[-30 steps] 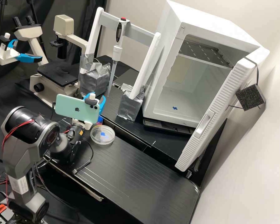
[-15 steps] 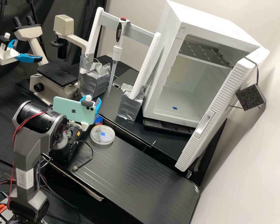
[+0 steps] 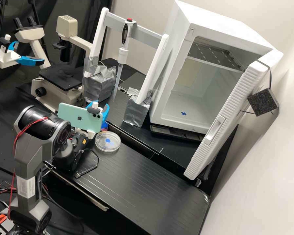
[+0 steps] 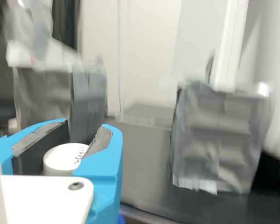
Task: Close the bottle
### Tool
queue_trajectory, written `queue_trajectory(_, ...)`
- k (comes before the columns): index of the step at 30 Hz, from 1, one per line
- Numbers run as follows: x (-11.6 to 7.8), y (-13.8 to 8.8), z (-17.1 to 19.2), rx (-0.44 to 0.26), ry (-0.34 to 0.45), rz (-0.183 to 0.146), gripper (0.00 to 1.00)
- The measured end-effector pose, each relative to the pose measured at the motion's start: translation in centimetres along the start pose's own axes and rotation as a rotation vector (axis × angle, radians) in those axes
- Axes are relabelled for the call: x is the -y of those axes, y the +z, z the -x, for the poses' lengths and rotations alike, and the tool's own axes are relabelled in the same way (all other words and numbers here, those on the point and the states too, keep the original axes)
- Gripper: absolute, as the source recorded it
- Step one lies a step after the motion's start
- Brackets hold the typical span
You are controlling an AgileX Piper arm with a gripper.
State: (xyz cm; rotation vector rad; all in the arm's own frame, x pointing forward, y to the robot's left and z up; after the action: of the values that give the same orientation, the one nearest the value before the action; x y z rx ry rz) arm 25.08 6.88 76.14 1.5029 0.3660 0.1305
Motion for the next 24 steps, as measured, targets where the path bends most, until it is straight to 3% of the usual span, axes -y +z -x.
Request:
queue_trajectory(7, 0.15, 0.04, 0.17, 0.003, -0.007, -0.001, 0.00)
queue_trajectory(8, 0.15, 0.06, 0.18, 0.005, -0.006, -0.001, 1.00)
queue_trajectory(24, 0.42, 0.15, 0.66, 0.032, -0.023, 0.006, 1.00)
